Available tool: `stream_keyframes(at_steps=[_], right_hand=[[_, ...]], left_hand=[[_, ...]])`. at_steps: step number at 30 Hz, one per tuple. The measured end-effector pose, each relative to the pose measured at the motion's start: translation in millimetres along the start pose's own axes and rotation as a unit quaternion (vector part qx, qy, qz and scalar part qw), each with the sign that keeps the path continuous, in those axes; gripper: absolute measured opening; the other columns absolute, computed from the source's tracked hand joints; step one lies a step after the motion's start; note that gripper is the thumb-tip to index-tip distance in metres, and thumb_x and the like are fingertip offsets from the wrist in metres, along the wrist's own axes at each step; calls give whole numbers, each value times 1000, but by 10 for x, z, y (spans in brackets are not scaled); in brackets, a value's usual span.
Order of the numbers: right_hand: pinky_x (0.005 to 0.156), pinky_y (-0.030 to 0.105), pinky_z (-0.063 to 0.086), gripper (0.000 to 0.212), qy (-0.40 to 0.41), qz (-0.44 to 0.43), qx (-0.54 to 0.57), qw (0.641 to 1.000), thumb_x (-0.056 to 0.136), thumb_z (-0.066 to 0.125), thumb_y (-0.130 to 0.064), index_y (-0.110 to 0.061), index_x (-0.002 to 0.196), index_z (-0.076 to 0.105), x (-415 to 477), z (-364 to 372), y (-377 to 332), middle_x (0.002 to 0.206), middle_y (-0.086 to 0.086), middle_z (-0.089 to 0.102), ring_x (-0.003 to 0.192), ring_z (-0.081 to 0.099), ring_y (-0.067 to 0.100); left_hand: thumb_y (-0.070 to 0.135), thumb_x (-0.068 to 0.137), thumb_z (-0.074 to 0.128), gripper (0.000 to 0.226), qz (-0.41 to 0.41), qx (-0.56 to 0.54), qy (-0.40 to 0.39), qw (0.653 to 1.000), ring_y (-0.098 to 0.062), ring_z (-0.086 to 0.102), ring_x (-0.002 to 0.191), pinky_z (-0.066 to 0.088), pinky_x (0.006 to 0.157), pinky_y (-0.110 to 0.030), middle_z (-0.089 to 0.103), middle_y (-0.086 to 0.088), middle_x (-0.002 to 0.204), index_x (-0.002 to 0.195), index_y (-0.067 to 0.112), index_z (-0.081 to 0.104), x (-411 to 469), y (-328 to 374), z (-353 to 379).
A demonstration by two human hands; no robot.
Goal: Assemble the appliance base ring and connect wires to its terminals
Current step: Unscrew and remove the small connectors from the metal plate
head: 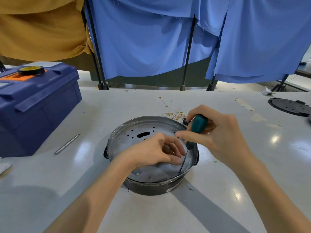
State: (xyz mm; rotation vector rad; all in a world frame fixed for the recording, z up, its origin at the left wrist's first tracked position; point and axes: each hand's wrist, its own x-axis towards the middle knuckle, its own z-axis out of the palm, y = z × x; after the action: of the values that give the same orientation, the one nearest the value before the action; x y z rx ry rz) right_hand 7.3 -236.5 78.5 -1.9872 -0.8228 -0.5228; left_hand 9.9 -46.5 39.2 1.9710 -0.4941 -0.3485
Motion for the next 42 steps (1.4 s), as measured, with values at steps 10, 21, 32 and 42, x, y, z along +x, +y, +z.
stream_keyframes(at_steps=[10, 21, 32, 42], right_hand=[[40, 37, 44, 50, 119, -42, -157, 980, 66, 82, -51, -11, 78, 55, 0, 197, -17, 53, 3, 48, 47, 43, 27], [73, 33, 61, 22, -24, 38, 180, 983, 85, 70, -24, -11, 102, 68, 35, 55, -71, 88, 4, 72, 78, 74, 18], [64, 26, 54, 21, 84, -30, -1, 996, 84, 73, -33, -12, 85, 67, 46, 145, -48, 72, -8, 65, 67, 62, 12], [60, 17, 55, 31, 114, 56, 95, 987, 66, 82, -35, -16, 77, 60, 15, 88, -21, 72, -7, 65, 64, 65, 8]], left_hand=[[15, 74, 81, 30, 34, -55, 72, 995, -33, 63, 98, 48, 93, -57, 68, -16, 92, 98, 1, 68, -18, 86, 115], [10, 80, 76, 7, 29, -34, 83, 996, -21, 66, 93, 49, 96, -39, 72, -6, 85, 81, 4, 72, -30, 84, 163], [-3, 81, 70, 28, 59, -63, 75, 993, -30, 68, 95, 53, 93, -42, 68, -11, 75, 66, 21, 66, -23, 77, 194], [30, 71, 82, 28, 44, -84, 65, 993, -26, 68, 99, 43, 100, -55, 75, -3, 82, 94, 24, 67, -29, 104, 159]])
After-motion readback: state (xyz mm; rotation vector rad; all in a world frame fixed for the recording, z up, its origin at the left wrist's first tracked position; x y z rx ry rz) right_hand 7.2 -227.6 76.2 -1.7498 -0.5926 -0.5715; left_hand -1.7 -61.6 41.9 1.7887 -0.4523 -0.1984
